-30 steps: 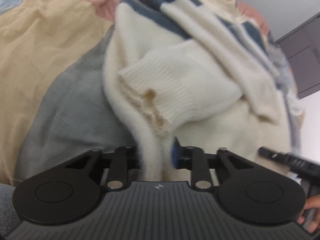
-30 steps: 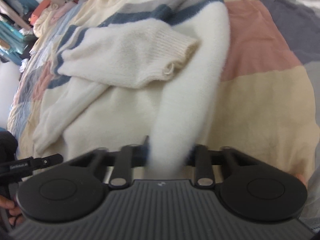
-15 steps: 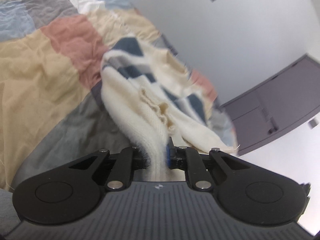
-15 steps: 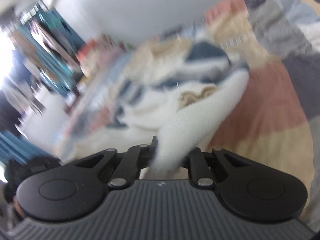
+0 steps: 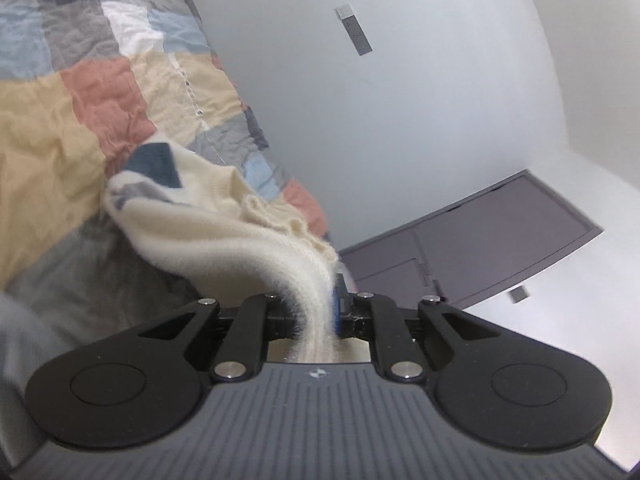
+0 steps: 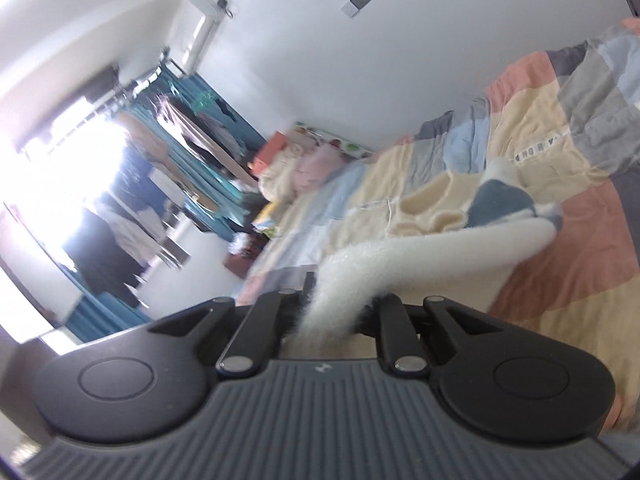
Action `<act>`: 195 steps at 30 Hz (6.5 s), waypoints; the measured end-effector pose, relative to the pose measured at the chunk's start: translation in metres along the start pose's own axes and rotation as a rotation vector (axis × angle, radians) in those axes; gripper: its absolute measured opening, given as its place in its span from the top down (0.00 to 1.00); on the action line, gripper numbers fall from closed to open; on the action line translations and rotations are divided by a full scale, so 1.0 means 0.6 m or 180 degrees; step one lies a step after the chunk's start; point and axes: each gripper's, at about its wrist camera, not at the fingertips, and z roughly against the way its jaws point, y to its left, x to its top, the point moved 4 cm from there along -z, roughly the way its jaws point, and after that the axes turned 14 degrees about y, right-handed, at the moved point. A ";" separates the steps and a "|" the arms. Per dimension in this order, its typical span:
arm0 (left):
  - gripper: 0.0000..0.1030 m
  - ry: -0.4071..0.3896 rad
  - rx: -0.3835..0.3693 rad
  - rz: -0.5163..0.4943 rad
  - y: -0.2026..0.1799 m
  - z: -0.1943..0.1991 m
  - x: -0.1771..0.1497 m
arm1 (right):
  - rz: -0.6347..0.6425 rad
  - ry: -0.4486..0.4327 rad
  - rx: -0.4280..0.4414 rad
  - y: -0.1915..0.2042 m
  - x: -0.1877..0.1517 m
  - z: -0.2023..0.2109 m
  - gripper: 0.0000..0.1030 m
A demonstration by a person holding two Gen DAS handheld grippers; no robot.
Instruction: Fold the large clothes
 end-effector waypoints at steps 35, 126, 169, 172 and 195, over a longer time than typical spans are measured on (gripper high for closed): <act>0.85 -0.0550 0.0402 0.0071 0.230 -0.391 0.347 | -0.1159 -0.0484 -0.0678 -0.339 0.229 -0.355 0.85; 0.90 -0.0670 0.1988 -0.0840 0.277 -0.442 0.379 | 0.0467 -0.0697 -0.2404 -0.354 0.255 -0.370 0.91; 0.56 -0.0257 0.2048 -0.1463 0.163 -0.390 0.168 | 0.0054 -0.0562 -0.1677 -0.281 0.171 -0.313 0.47; 0.56 -0.0250 0.1969 -0.1503 0.143 -0.382 0.123 | 0.0107 -0.0545 -0.1553 -0.247 0.136 -0.301 0.47; 0.24 0.0218 0.1317 -0.0028 0.228 -0.366 0.002 | -0.1500 0.0360 -0.0251 -0.244 -0.081 -0.355 0.16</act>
